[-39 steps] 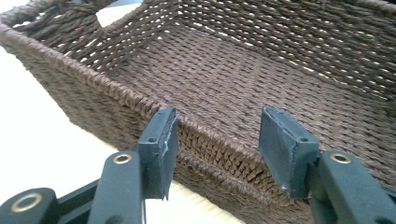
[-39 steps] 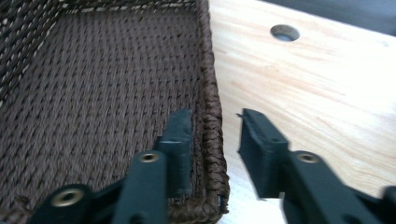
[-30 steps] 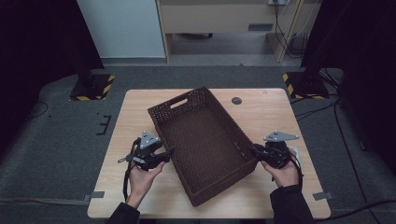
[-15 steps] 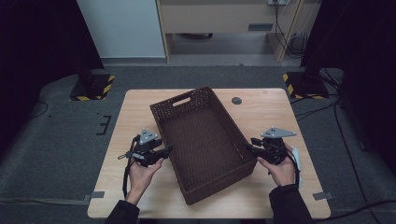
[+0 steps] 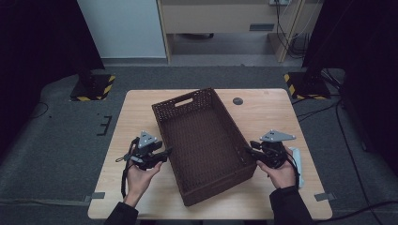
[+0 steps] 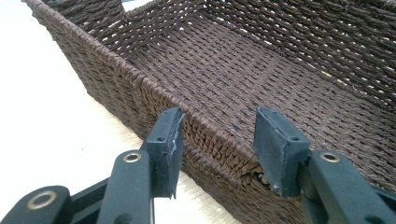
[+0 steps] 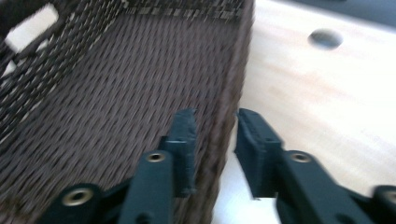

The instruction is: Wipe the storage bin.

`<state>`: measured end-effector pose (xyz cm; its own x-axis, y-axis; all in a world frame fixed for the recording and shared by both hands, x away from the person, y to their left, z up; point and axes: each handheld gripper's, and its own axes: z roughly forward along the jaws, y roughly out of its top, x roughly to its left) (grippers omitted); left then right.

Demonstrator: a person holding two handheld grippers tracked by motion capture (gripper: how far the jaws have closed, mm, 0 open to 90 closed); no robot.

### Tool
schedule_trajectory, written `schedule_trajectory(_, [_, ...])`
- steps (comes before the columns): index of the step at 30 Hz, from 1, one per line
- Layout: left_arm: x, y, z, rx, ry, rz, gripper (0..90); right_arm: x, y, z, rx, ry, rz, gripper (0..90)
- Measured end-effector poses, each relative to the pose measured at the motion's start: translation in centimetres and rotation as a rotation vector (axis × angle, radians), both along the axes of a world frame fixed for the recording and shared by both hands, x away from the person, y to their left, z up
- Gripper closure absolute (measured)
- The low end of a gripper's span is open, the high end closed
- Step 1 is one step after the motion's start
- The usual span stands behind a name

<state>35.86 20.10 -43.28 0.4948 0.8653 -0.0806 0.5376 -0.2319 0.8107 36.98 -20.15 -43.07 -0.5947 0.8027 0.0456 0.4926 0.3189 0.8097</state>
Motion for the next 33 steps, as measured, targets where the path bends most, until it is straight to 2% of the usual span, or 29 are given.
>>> schedule_trajectory(1, [0.2,0.1,0.0,-0.002,0.004,-0.002,52.5,0.2,0.0,0.1,0.006,-0.024,-0.007,65.1])
schedule_trajectory(2, [0.4,0.2,-0.1,-0.001,0.008,0.002,52.7,0.3,0.1,0.0,0.012,-0.029,-0.009,65.5])
schedule_trajectory(4, [0.8,0.2,-0.3,0.005,0.003,0.016,53.1,0.6,0.2,-0.3,0.019,-0.018,-0.007,66.8])
schedule_trajectory(7, [0.8,0.3,-0.4,-0.009,0.001,0.028,52.1,0.7,0.6,-0.6,0.046,-0.003,0.017,77.2])
schedule_trajectory(9, [0.4,0.2,-0.3,0.005,-0.012,0.027,52.2,0.6,0.8,-0.6,0.032,-0.010,0.016,78.1])
schedule_trajectory(14, [-0.9,0.2,0.0,-0.003,-0.017,0.010,51.7,-0.2,0.8,-0.5,0.036,0.004,0.021,77.7])
schedule_trajectory(17, [-1.3,0.0,-0.3,0.025,-0.009,-0.005,51.8,-0.8,1.0,-0.3,0.031,0.018,0.044,76.0])
schedule_trajectory(19, [-1.3,-0.1,-0.4,0.027,-0.011,0.001,52.9,-1.0,1.2,-0.1,0.027,0.024,0.051,75.1])
schedule_trajectory(21, [-1.0,0.0,-0.3,0.028,-0.008,-0.003,54.3,-0.8,1.3,0.2,0.037,-0.003,0.046,70.1])
schedule_trajectory(22, [-0.8,0.1,-0.3,0.021,-0.012,0.002,55.8,-0.6,1.3,0.2,0.032,-0.020,0.042,69.4])
schedule_trajectory(24, [-0.3,0.4,-0.2,0.005,-0.004,0.007,57.6,-0.3,1.5,0.2,0.056,-0.037,0.043,69.4])
schedule_trajectory(28, [0.1,0.4,-0.3,0.025,-0.014,0.020,58.9,0.4,2.0,-0.7,0.036,-0.015,0.039,73.4])
schedule_trajectory(29, [0.0,0.4,-0.3,0.025,-0.016,0.024,58.9,0.4,2.1,-0.8,0.047,-0.013,0.033,73.9])
schedule_trajectory(33, [-0.9,0.5,0.0,0.028,-0.027,0.023,56.0,-0.3,2.1,-0.5,0.034,-0.005,0.033,75.8])
